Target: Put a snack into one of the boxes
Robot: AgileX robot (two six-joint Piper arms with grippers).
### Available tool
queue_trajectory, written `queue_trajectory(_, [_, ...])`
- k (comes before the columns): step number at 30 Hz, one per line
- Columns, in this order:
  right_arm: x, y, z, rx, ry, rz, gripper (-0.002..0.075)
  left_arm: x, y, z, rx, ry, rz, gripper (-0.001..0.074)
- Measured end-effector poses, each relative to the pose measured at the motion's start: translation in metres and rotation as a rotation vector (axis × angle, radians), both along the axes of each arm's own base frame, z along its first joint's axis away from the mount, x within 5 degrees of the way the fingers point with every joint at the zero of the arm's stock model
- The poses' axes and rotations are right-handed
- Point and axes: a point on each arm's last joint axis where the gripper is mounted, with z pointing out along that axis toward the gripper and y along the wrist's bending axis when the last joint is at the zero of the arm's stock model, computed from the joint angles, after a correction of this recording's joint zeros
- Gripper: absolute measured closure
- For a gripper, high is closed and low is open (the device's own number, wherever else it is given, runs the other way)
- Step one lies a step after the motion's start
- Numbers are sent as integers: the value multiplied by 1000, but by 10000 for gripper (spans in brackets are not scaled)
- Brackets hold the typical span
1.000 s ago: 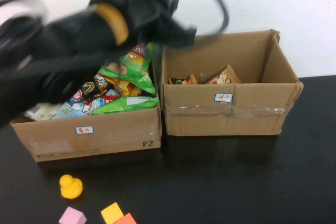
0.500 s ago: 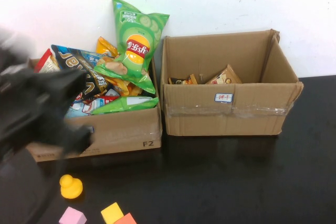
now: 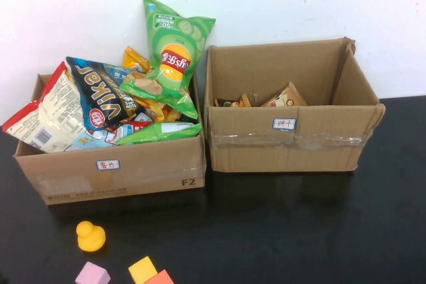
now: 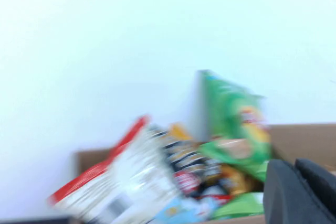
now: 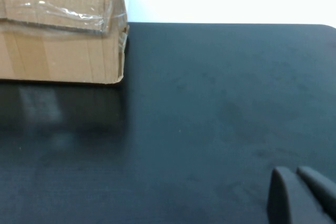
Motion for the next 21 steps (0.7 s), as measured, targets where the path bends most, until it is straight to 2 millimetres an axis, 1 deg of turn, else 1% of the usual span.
queue_trajectory(2, [0,0,0,0,0,0,727,-8,7,-13,-47,-7,73,736])
queue_trajectory(5, [0,0,0,0,0,0,727,-18,13,-32,-90,8,137,736])
queue_trajectory(9, [0,0,0,0,0,0,727,-25,16,-56,-35,31,185,736])
queue_trajectory(12, [0,0,0,0,0,0,727,-30,17,-63,-52,43,204,736])
queue_trajectory(21, [0,0,0,0,0,0,727,-31,18,-82,-65,247,253,736])
